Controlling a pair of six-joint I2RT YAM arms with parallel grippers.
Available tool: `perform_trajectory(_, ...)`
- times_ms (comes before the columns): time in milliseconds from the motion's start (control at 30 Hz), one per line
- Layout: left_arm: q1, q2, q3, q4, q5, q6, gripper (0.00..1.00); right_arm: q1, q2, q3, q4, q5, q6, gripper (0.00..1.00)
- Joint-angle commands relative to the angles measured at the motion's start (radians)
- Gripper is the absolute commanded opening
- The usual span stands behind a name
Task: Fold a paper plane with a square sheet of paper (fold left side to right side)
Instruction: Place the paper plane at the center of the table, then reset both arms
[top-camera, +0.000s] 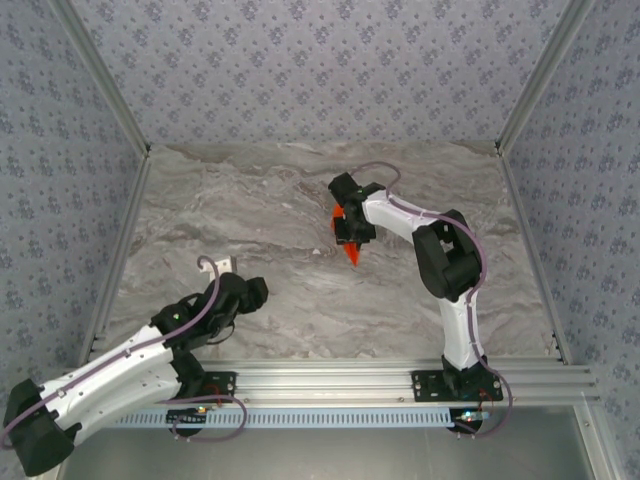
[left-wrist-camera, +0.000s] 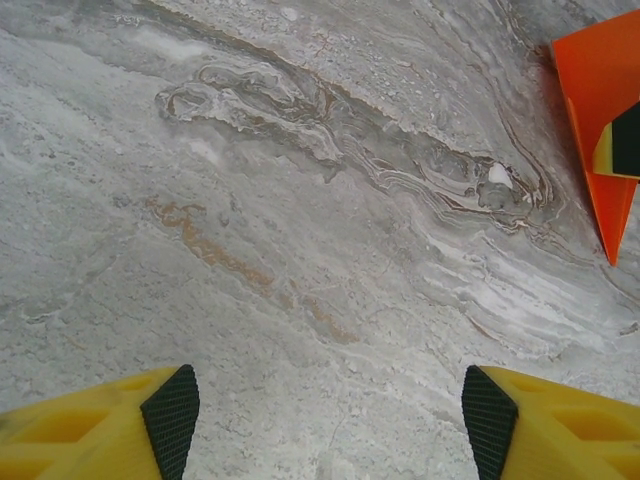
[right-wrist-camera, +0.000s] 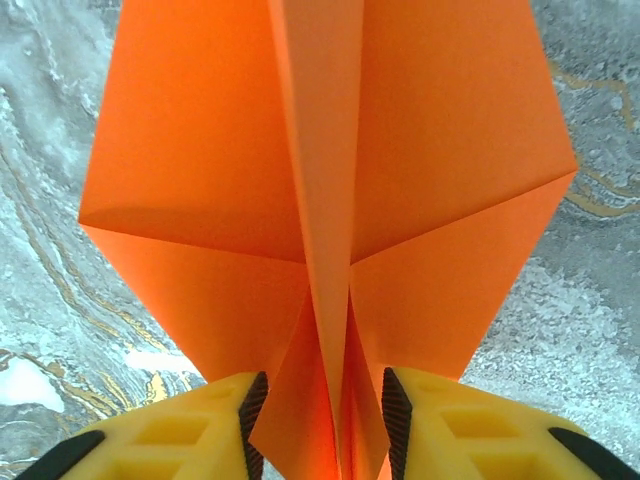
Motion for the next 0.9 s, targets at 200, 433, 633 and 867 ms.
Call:
perform_trajectory(200, 0.211, -0.001, 0.018, 0.107, 0.257, 0.049, 0.8, 0.009, -0.234, -0.033, -0.057, 0.096, -0.072, 0.6)
perform_trajectory(433, 0.497, 0.018, 0.09, 0.082, 0.321, 0.21, 0.82, -0.063, -0.604, -0.288, 0.052, 0.157, -0.191, 0.77)
perform_trajectory(633, 0.591, 0.032, 0.069, 0.224, 0.06, 0.363, 0.84, -0.273, -0.926, -0.669, 0.327, 0.177, -0.209, 1.0)
perform_trajectory(867, 0.591, 0.107, -0.059, 0.531, -0.154, 0.651, 0.94, -0.53, -1.127, -1.081, 0.75, 0.178, -0.291, 1.0)
